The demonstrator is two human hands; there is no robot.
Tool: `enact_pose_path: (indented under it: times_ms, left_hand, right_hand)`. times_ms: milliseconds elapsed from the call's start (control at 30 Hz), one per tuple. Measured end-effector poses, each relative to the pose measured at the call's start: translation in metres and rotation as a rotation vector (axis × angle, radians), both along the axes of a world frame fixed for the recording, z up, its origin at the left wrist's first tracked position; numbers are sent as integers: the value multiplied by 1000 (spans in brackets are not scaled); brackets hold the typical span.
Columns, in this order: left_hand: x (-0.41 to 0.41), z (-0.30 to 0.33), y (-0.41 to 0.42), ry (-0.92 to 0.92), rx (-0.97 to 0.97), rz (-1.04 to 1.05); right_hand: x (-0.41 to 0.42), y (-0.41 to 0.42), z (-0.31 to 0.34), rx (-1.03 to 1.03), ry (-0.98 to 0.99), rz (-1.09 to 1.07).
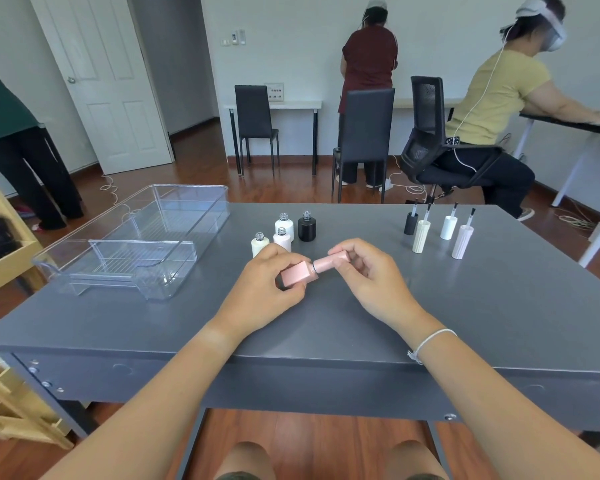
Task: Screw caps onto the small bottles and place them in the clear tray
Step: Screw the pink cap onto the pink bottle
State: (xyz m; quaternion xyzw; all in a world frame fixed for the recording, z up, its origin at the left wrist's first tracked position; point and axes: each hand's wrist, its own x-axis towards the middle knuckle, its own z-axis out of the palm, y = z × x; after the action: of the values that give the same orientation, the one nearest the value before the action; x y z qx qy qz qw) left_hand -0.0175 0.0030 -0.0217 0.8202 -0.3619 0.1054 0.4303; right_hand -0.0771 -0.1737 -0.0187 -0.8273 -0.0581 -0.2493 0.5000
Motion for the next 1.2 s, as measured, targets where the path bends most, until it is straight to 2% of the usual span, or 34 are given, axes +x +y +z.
enact_pose_path:
  times_ms: [233,533,1000,1200]
  left_hand:
    - [-2,0,0,3,8,-13]
    - [-1,0,0,-17,-5,-10]
    - [-2,-1,0,20,-91,-35]
    - [-4,0,1,11,-93,-61]
  right_hand:
    - [3,-1,0,-82,46,-117]
    - [0,-2,-1,17,80,7]
    - [1,-3,-2,28,43,-6]
    - [2,-3,-2,9,102,-77]
